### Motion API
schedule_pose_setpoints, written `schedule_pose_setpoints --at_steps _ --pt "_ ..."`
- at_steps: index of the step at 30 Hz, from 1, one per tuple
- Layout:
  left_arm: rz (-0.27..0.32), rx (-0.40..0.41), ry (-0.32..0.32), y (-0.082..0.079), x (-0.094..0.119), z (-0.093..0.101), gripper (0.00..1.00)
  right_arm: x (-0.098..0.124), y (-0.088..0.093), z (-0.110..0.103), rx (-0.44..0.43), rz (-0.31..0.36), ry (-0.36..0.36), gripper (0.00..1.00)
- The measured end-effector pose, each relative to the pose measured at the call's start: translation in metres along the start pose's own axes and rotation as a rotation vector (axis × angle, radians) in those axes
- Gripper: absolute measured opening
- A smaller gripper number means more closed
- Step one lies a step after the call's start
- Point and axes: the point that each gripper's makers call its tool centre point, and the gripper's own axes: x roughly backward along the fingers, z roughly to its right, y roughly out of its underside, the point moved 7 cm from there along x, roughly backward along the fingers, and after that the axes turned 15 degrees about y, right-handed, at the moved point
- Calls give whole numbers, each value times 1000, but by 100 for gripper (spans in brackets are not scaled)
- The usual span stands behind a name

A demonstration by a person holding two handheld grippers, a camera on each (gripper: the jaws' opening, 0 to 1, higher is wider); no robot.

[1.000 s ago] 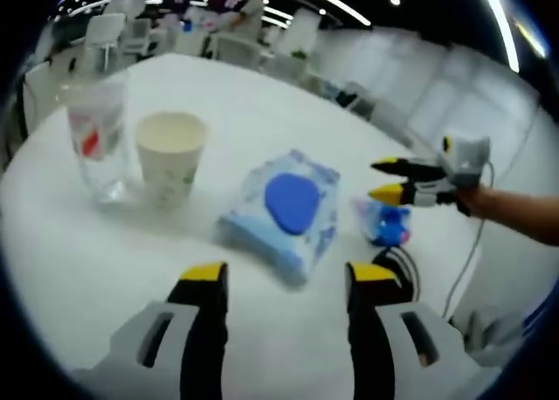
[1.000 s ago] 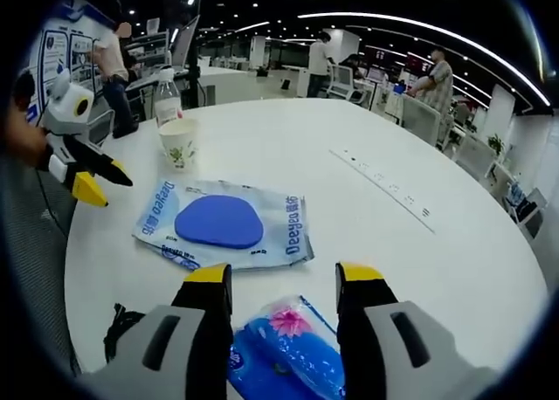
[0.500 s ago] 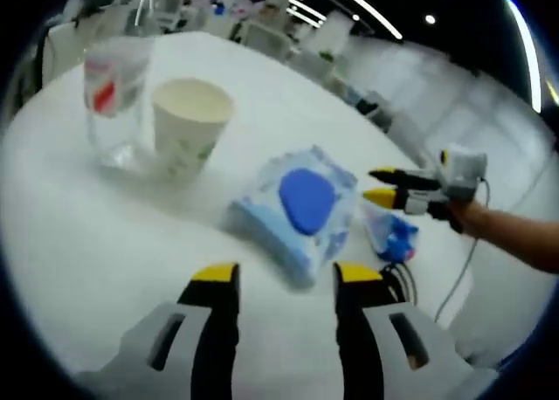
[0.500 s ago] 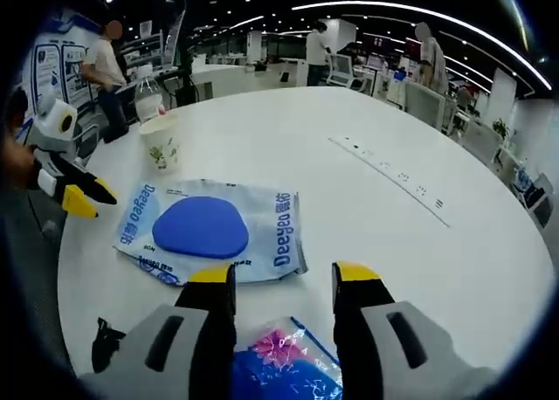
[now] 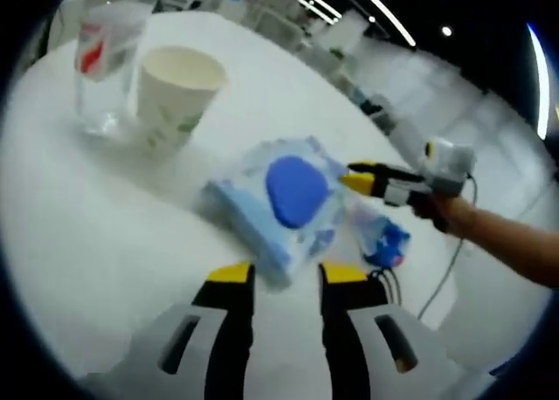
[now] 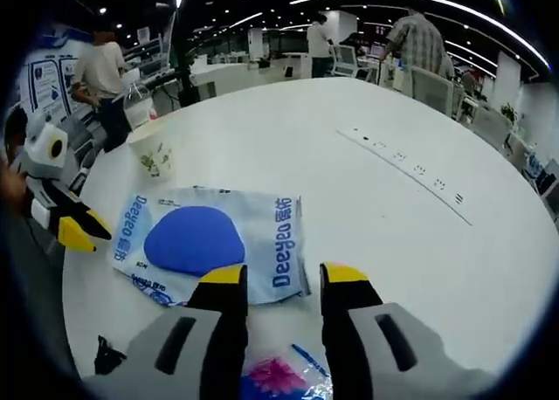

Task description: Arrange the tabletop items into an orderly group along one side of the table until the central work area is clear of visible clutter.

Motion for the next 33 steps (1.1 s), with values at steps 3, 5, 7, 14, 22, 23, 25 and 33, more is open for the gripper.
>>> schedule_pose_setpoints --at_steps 3,5,7,14,22,23,25,33 --pt "-18 0 -6 2 -4 1 22 -1 2 -2 -27 -14 -11 27" --pt "-29 5 -11 4 -6 0 22 -2 3 -2 -33 -15 -12 27" --pt "-40 8 -16 6 -8 0 19 -1 4 -2 -31 -21 -12 25" --pt "-20 53 -43 6 -8 -9 10 -1 4 -1 -31 -20 -8 19" --pt "17 104 -69 10 -8 -15 3 3 6 0 -77 -15 6 3" --pt "16 97 -68 9 -9 -14 3 3 7 -1 -78 -16 5 3" --pt "14 90 -69 9 -9 -13 4 4 7 -2 -78 -14 3 2" --pt "2 102 -77 10 -13 -17 3 4 7 -3 -61 -14 -9 1"
